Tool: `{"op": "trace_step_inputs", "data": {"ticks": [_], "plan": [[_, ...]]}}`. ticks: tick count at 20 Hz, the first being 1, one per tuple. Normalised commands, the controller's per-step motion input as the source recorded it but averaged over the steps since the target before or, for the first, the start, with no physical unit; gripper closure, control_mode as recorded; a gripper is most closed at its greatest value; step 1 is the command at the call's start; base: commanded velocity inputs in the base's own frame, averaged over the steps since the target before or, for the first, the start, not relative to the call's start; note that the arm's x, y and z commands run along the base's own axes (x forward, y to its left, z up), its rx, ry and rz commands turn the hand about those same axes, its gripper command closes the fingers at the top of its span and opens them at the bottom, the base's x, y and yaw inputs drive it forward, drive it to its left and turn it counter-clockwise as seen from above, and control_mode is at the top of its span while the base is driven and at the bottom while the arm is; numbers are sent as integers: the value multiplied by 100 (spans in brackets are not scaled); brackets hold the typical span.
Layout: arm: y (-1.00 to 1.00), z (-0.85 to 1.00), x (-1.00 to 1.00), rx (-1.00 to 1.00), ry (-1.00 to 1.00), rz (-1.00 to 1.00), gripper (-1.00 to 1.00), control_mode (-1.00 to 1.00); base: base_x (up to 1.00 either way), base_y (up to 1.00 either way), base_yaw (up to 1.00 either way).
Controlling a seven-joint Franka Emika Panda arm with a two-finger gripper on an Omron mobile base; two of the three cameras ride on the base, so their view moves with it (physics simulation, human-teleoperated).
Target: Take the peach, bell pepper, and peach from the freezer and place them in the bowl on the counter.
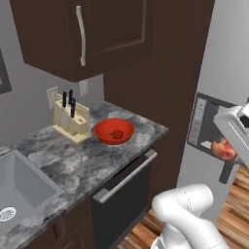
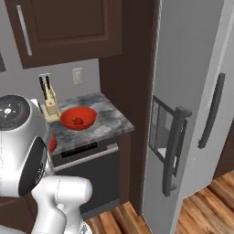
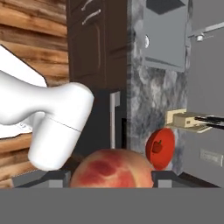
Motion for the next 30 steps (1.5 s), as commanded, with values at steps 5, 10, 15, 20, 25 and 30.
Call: {"op": "trace_step_inputs", "data": {"ticks": [5,10,15,20,25,30], "plan": [[0,0,0,0,0,0,100,100,100,84,-25],[0,0,0,0,0,0,100,100,100,58,-9],[0,0,0,0,0,0,100,100,100,0,21],[0,0,0,0,0,0,100,100,91,3,42],[17,-18,49,0,0,0,100,-100,30,12,7],[19,-55,90,0,0,3,100,-100,0,0,0]]}}
